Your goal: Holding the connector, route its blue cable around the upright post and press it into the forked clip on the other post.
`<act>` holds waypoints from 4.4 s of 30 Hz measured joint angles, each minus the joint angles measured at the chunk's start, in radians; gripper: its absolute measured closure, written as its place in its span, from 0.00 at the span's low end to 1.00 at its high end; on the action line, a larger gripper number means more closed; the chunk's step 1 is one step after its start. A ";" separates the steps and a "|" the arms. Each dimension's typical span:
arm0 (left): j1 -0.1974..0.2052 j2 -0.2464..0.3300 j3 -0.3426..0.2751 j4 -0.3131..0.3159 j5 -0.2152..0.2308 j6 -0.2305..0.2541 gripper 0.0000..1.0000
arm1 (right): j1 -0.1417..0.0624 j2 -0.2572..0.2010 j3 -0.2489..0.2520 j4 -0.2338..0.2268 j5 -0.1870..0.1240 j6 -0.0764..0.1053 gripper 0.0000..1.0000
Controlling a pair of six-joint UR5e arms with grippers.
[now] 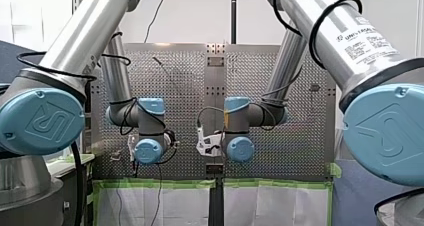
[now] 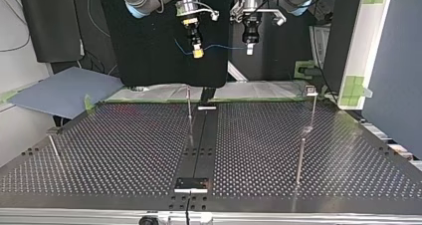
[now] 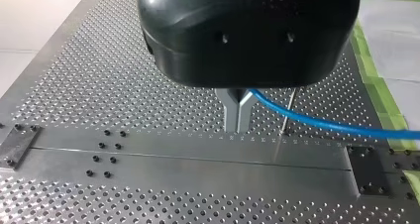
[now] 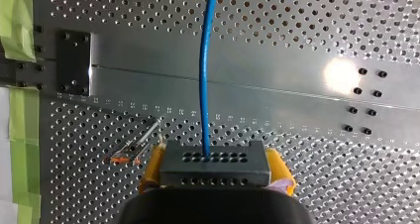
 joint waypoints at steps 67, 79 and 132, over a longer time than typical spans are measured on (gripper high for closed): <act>0.066 0.309 0.269 -0.344 -0.090 0.002 1.00 | -0.050 -0.303 -0.230 0.324 -0.002 0.121 1.00; 0.140 0.402 0.270 -0.437 -0.097 -0.036 1.00 | -0.047 -0.402 -0.330 0.425 -0.103 0.117 1.00; 0.578 0.540 0.654 -0.865 0.173 -0.194 1.00 | -0.048 -0.259 -0.740 0.762 -0.309 0.144 1.00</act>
